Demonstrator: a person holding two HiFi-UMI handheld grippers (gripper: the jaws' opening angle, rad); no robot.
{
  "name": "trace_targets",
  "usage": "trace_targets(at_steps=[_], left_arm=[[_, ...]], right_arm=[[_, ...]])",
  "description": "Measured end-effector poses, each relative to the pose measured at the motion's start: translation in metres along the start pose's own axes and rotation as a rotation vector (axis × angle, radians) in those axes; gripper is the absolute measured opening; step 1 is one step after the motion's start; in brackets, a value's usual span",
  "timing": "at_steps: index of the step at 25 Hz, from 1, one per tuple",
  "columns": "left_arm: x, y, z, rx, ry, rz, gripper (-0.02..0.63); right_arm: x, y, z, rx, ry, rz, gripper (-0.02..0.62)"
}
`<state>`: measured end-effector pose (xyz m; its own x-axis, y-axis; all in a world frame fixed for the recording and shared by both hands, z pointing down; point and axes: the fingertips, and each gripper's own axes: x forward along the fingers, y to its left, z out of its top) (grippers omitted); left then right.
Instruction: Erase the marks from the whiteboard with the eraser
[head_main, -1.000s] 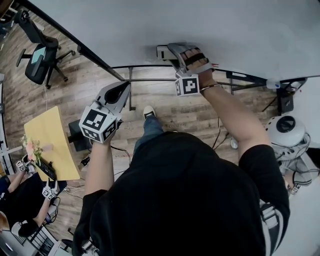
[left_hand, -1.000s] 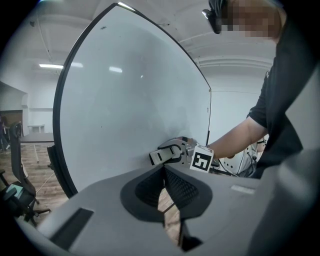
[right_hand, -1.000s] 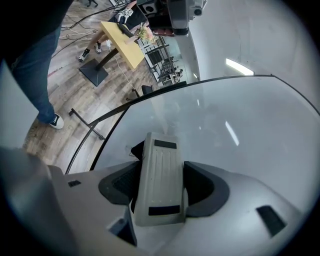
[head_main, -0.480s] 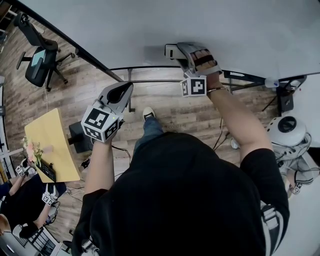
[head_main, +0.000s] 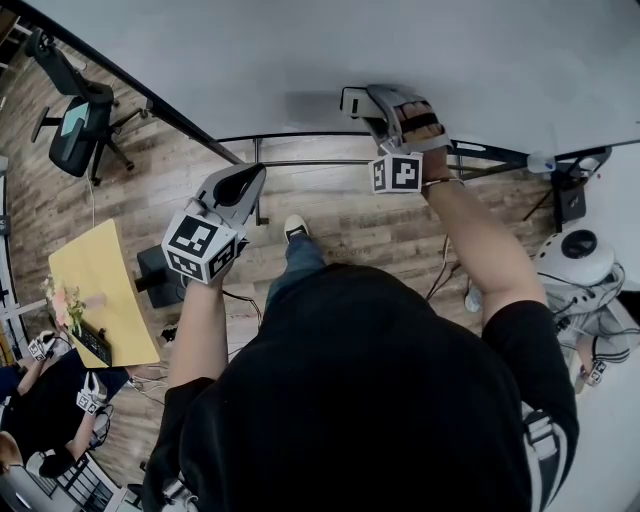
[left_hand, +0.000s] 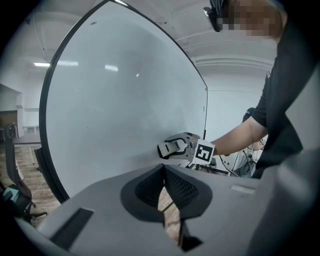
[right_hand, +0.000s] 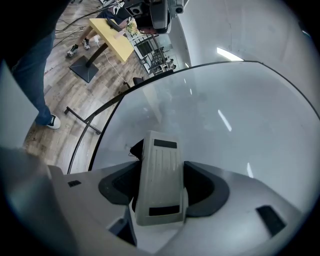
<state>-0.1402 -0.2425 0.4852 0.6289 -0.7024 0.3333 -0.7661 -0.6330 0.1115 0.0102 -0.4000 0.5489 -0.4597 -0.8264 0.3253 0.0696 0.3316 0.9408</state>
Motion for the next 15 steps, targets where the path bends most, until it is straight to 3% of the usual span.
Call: trace_targets(at_steps=[15], left_arm=[[-0.007,-0.0027,-0.0026,-0.001,-0.002,-0.006,0.011]], right_arm=[[-0.001,-0.0019,0.0015,0.069,0.017,0.006,0.261]])
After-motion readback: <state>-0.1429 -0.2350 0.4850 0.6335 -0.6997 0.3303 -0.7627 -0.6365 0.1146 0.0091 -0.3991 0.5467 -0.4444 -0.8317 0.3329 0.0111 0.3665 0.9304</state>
